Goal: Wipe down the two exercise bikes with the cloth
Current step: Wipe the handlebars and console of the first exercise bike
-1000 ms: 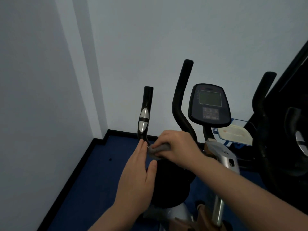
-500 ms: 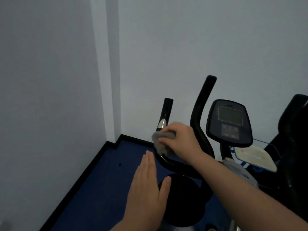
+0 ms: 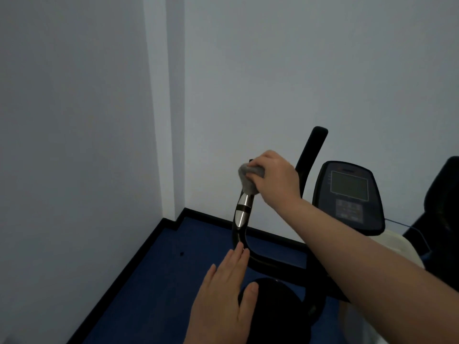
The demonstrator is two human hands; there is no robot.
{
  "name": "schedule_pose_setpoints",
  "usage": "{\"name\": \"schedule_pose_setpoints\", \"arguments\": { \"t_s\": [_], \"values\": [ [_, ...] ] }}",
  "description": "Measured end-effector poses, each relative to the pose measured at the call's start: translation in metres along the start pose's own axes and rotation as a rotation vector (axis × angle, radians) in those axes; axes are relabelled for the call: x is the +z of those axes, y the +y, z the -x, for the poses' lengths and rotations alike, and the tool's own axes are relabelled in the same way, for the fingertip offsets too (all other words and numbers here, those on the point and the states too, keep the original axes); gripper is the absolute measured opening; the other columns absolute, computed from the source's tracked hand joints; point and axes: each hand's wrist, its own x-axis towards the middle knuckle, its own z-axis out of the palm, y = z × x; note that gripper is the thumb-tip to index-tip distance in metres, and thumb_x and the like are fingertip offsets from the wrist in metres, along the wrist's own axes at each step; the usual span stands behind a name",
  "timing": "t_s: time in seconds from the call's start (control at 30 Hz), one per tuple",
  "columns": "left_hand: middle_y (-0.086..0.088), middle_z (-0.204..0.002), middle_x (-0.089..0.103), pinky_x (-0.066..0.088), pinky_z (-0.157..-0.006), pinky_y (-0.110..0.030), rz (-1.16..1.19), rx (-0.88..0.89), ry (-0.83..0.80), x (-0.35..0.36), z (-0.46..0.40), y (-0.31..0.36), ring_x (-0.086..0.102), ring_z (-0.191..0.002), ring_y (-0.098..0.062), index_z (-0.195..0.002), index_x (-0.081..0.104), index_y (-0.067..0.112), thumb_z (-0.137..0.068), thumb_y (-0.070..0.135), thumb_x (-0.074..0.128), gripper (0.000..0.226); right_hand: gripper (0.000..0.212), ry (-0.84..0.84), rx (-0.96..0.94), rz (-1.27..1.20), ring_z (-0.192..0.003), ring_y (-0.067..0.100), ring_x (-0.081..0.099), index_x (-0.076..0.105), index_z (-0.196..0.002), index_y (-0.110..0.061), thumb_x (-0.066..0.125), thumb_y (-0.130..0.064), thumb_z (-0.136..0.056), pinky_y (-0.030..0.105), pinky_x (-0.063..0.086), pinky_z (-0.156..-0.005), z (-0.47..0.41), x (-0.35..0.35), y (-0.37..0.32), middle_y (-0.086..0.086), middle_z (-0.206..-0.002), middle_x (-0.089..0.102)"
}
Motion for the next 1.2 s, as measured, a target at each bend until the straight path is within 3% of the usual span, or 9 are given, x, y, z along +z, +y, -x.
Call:
{"name": "schedule_pose_setpoints", "arguments": {
  "t_s": [0.1,0.2,0.33,0.47,0.6,0.7,0.87,1.07,1.2],
  "values": [
    [0.039,-0.14,-0.029,-0.013,-0.112,-0.014,-0.007,0.006,-0.003,-0.002,-0.003,-0.001,-0.021,-0.133,0.019,-0.128,-0.024,0.053,-0.102,0.044,0.024,0.055,0.009,0.038,0.06,-0.138,-0.086,0.013,0.059,0.075,-0.093,-0.017,0.071,-0.018,-0.085,0.028,0.049,-0.073,0.014,0.007,0.002,-0.005,-0.094,0.06],
    [0.039,-0.141,-0.028,-0.011,-0.112,-0.014,0.003,0.01,-0.017,-0.001,-0.003,-0.002,-0.019,-0.134,0.02,-0.13,-0.021,0.053,-0.102,0.045,0.024,0.054,0.011,0.049,0.118,-0.214,-0.083,0.005,0.058,0.074,-0.09,-0.019,0.077,-0.018,-0.08,0.016,0.044,-0.073,0.043,0.018,0.007,-0.008,-0.091,0.06],
    [0.038,-0.144,-0.025,-0.008,-0.115,-0.016,0.009,0.037,0.001,0.0,-0.002,-0.002,-0.014,-0.135,0.02,-0.133,-0.017,0.053,-0.102,0.042,0.026,0.054,0.011,-0.026,0.044,-0.071,-0.084,0.005,0.055,0.075,-0.092,-0.027,0.074,-0.028,-0.082,0.025,0.044,-0.071,0.024,0.008,0.007,-0.011,-0.094,0.06],
    [0.037,-0.143,-0.028,-0.011,-0.111,-0.012,0.001,0.034,-0.018,0.0,-0.003,-0.002,-0.014,-0.133,0.022,-0.133,-0.017,0.051,-0.102,0.041,0.027,0.055,0.01,0.112,-0.012,-0.034,-0.084,0.007,0.054,0.076,-0.093,-0.021,0.07,-0.026,-0.087,0.025,0.042,-0.064,-0.004,0.004,0.0,-0.008,-0.094,0.061],
    [0.039,-0.142,-0.027,-0.013,-0.108,-0.009,0.028,0.019,-0.036,-0.002,-0.004,-0.003,-0.013,-0.133,0.022,-0.13,-0.018,0.053,-0.097,0.052,0.02,0.051,0.011,0.16,0.093,-0.137,-0.088,0.012,0.058,0.076,-0.094,-0.017,0.071,-0.023,-0.086,0.028,0.048,-0.07,0.029,0.025,-0.002,-0.006,-0.093,0.061],
    [0.041,-0.142,-0.026,-0.011,-0.11,-0.01,0.059,0.015,-0.026,-0.001,-0.003,-0.001,-0.013,-0.131,0.025,-0.13,-0.016,0.055,-0.082,0.065,0.005,0.053,0.013,0.048,0.166,-0.246,-0.088,0.009,0.06,0.076,-0.093,-0.023,0.077,-0.021,-0.08,0.026,0.05,-0.08,0.038,0.018,0.006,-0.008,-0.092,0.063],
    [0.042,-0.145,-0.024,-0.001,-0.115,-0.014,0.155,-0.021,0.032,0.001,0.004,-0.001,-0.008,-0.134,0.022,-0.134,-0.017,0.056,-0.098,0.054,0.018,0.051,0.016,-0.123,0.162,-0.237,-0.094,0.011,0.06,0.076,-0.092,-0.022,0.078,-0.02,-0.077,0.03,0.048,-0.089,0.034,0.004,-0.004,-0.006,-0.096,0.064],
    [0.035,-0.147,-0.023,0.007,-0.118,-0.022,0.241,-0.109,0.057,-0.005,0.009,0.005,-0.003,-0.14,0.008,-0.137,-0.025,0.049,-0.083,0.07,0.015,0.071,0.02,-0.433,0.002,-0.308,-0.092,0.012,0.063,0.077,-0.093,-0.017,0.082,-0.014,-0.074,0.036,0.05,-0.088,0.097,-0.017,-0.006,-0.001,-0.096,0.067],
    [0.032,-0.152,-0.016,0.008,-0.117,-0.023,0.239,-0.109,0.052,-0.005,0.014,0.006,0.0,-0.14,0.007,-0.142,-0.021,0.047,-0.079,0.073,0.012,0.076,0.02,-0.62,-0.088,-0.072,-0.09,0.005,0.061,0.078,-0.096,-0.025,0.08,-0.021,-0.076,0.029,0.049,-0.084,0.114,-0.061,0.01,-0.01,-0.097,0.065]
  ]
}}
